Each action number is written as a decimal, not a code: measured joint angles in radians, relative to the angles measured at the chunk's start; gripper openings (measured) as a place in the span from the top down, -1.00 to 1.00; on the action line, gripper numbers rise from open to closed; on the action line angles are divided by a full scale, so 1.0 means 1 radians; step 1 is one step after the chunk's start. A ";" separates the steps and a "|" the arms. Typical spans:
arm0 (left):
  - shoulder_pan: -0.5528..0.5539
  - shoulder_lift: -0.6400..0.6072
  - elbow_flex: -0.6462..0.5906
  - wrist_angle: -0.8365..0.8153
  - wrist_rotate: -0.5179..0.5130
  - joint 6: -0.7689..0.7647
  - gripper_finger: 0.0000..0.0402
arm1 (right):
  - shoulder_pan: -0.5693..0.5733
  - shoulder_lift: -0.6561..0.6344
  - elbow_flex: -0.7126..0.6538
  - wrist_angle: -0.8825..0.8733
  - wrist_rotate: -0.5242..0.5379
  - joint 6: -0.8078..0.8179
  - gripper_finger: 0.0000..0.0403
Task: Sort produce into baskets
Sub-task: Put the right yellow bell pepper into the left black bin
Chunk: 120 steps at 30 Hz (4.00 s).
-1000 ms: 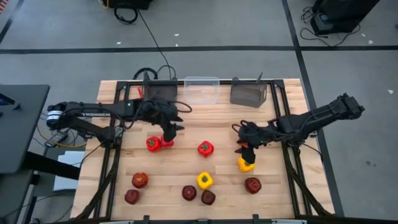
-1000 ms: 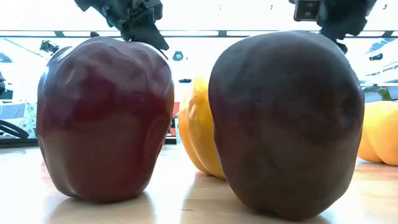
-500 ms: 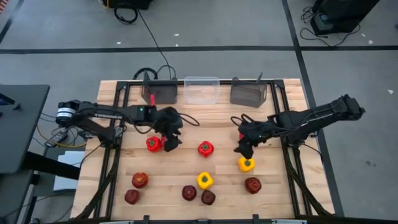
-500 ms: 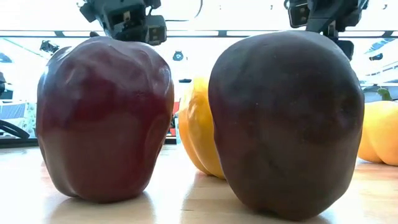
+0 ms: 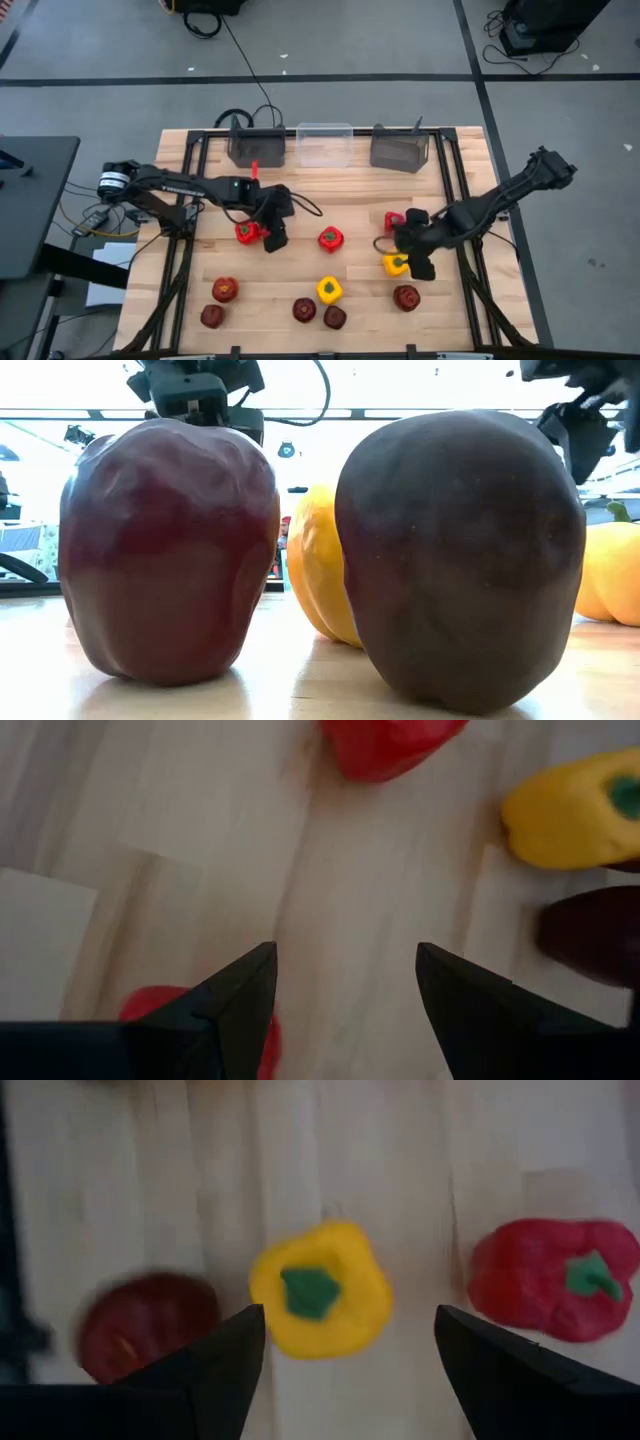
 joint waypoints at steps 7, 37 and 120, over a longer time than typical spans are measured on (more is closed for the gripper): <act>-0.036 -0.009 0.000 0.028 -0.060 -0.134 -0.23 | 0.033 0.118 0.000 0.014 0.024 -0.144 -0.61; -0.102 -0.009 0.000 0.298 -0.039 -0.285 -0.56 | -0.080 0.305 0.000 0.231 -0.039 -0.448 -0.69; 0.740 -0.066 0.000 0.226 -0.326 0.134 -0.71 | -0.390 0.124 0.165 0.319 0.075 0.240 -0.74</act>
